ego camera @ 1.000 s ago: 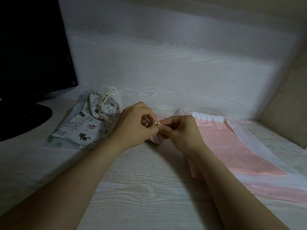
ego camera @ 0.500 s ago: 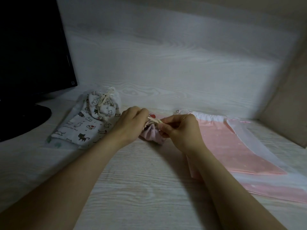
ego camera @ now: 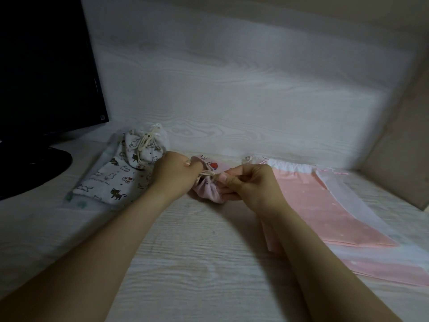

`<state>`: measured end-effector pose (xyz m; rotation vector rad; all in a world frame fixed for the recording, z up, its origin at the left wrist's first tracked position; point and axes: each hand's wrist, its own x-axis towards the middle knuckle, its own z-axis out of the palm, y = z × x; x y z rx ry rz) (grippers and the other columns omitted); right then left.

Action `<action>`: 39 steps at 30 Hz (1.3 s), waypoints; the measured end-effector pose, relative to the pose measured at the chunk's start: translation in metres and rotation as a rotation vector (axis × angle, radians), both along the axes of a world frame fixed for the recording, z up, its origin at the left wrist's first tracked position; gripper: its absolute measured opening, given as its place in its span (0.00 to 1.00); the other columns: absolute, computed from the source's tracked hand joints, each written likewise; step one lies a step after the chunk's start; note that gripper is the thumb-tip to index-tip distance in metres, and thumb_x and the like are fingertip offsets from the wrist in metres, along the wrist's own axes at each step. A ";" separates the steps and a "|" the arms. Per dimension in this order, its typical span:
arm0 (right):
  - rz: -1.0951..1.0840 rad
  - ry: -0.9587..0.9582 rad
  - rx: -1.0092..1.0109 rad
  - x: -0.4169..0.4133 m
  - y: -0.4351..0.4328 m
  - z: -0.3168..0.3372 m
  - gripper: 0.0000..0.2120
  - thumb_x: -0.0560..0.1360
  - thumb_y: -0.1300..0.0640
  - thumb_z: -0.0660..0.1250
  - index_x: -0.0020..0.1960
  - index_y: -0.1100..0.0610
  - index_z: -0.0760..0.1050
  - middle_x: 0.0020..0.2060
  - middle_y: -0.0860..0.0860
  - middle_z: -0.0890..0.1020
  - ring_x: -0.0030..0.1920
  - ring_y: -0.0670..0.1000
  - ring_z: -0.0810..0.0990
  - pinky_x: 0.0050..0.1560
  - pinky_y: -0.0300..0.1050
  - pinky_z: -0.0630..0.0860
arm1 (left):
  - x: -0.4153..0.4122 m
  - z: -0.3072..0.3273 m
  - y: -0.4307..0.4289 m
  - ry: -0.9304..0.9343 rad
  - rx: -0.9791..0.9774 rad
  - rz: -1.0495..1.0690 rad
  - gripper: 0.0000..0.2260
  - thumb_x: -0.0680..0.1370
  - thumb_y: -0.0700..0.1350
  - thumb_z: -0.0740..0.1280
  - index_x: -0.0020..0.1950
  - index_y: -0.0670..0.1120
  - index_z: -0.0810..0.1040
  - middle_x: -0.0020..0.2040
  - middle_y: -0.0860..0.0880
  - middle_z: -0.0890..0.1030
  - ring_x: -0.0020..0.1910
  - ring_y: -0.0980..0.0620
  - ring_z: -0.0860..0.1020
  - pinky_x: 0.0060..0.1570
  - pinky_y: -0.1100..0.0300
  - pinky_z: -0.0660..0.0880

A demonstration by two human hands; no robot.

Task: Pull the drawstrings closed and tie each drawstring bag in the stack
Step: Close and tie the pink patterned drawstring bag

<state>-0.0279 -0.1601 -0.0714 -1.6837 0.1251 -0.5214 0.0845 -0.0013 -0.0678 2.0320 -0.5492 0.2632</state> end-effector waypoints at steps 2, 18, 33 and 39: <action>-0.030 -0.001 -0.005 0.001 0.000 0.001 0.05 0.76 0.67 0.73 0.46 0.69 0.82 0.36 0.61 0.86 0.34 0.55 0.85 0.39 0.51 0.86 | 0.002 0.001 0.004 0.008 -0.007 0.036 0.25 0.77 0.46 0.70 0.25 0.45 0.61 0.19 0.52 0.60 0.26 0.49 0.62 0.31 0.55 0.58; -0.293 -0.122 -0.436 0.008 0.004 -0.005 0.06 0.82 0.56 0.66 0.47 0.52 0.72 0.32 0.46 0.83 0.33 0.47 0.82 0.38 0.51 0.79 | -0.008 0.000 0.007 -0.307 0.086 0.099 0.20 0.74 0.45 0.69 0.28 0.44 0.63 0.26 0.49 0.65 0.30 0.40 0.70 0.30 0.54 0.62; -0.191 -0.540 -0.349 -0.026 0.043 0.030 0.28 0.77 0.63 0.72 0.72 0.53 0.63 0.44 0.56 0.84 0.42 0.55 0.84 0.43 0.54 0.79 | -0.022 0.015 0.003 -0.209 -0.348 -0.282 0.04 0.84 0.44 0.64 0.52 0.49 0.69 0.38 0.47 0.82 0.34 0.40 0.81 0.34 0.37 0.77; -0.466 -0.634 -0.431 -0.009 0.049 0.035 0.17 0.79 0.65 0.69 0.59 0.49 0.66 0.39 0.50 0.80 0.33 0.50 0.78 0.34 0.42 0.71 | -0.032 0.035 0.008 -0.247 -0.482 -0.237 0.04 0.87 0.41 0.62 0.60 0.48 0.68 0.42 0.45 0.86 0.38 0.43 0.85 0.38 0.38 0.80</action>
